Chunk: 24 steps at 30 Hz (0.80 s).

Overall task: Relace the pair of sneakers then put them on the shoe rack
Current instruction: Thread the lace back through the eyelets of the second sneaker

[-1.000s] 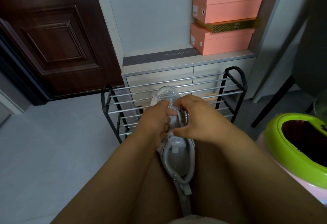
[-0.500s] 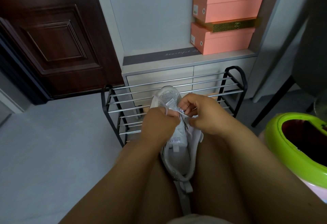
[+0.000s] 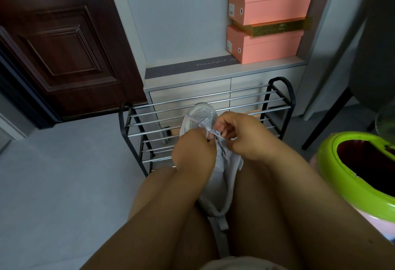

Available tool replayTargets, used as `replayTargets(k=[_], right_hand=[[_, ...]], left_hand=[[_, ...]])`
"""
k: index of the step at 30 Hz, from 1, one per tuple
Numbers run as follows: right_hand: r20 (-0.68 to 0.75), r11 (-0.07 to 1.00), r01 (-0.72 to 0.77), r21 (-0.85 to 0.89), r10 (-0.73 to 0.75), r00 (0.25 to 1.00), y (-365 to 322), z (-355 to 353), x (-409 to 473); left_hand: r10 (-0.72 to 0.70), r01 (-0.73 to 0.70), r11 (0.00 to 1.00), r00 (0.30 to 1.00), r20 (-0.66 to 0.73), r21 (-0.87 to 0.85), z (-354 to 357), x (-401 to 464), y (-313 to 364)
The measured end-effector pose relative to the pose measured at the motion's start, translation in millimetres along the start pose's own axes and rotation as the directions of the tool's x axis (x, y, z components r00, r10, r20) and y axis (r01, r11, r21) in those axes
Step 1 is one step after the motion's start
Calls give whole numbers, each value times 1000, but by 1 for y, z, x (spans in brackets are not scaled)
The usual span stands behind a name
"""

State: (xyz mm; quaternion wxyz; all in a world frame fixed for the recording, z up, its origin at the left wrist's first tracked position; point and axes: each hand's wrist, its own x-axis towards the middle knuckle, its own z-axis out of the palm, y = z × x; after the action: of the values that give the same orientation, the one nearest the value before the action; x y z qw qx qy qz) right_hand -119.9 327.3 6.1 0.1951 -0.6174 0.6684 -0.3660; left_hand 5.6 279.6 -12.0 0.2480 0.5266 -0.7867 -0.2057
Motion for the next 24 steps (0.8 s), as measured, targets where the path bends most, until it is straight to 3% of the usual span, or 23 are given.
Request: replayTargets(k=[5,10,17,21,24], right_hand=[[-24,1000,-20,10,20,1000,0,3,-2],[-80,999,-41,4,41,996,0,6,-1],[-75,999,-11,35,13,997,-6,6,-2],[-83,1000,0,-23,-2,997,-5,8,-1],[-94,999,-36,-25,34,995,1,9,1]], left_hand=[[2,-1,999,999,42,-37,-7,7,-4],[-83,109,986,977,195,-124,-26,15,-8],[-150,333,899,845,513,-285,-48,12,-4],[-59,263,921,822,566,-286,-50,9,2],[42,326,837,762,646,-439,-60,3,2]])
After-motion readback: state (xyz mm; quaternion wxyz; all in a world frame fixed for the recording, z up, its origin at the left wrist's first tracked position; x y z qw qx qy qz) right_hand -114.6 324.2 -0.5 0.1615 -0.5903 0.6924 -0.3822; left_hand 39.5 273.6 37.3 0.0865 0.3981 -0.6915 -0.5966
